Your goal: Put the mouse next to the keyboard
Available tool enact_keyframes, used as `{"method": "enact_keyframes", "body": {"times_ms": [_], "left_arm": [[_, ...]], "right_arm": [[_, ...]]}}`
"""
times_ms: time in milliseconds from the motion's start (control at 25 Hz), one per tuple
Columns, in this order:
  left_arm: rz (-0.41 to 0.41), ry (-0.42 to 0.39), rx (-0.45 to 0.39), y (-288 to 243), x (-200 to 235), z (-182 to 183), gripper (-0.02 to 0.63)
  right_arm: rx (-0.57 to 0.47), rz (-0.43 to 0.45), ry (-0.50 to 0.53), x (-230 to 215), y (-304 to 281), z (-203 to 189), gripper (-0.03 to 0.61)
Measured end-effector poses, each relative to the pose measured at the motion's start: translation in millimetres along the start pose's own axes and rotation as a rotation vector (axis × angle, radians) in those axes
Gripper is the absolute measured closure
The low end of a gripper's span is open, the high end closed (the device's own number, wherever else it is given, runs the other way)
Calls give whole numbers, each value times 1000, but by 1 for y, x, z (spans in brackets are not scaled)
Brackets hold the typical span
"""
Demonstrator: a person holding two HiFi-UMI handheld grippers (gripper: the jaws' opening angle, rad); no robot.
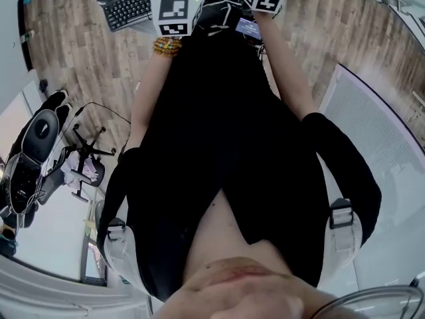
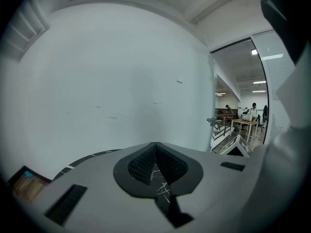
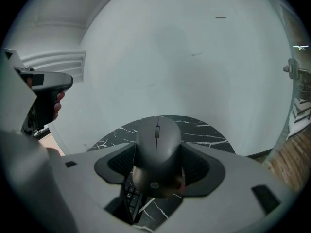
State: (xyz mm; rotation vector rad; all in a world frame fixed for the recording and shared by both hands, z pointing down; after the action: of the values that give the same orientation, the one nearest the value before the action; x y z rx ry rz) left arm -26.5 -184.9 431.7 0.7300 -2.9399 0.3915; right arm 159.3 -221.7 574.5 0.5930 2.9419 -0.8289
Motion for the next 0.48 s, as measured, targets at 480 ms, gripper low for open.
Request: {"method": "enact_keyframes", "body": {"times_ms": [480], "left_arm": [[5,2,54,-5,6,-13,600]], "right_arm": [[172,-18,13,-9,-27,-59,291]]}}
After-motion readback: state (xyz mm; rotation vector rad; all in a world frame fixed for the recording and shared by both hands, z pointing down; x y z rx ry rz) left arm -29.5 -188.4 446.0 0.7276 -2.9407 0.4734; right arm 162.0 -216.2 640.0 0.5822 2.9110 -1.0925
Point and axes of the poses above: the fingertips, and each gripper's own axes: y backward along the fingers, x to its left, z out of its top, the point moved 6 cm from there along y, backward along the fingers, and after that the axes turned 6 degrees about y, right-handed, at the moved point
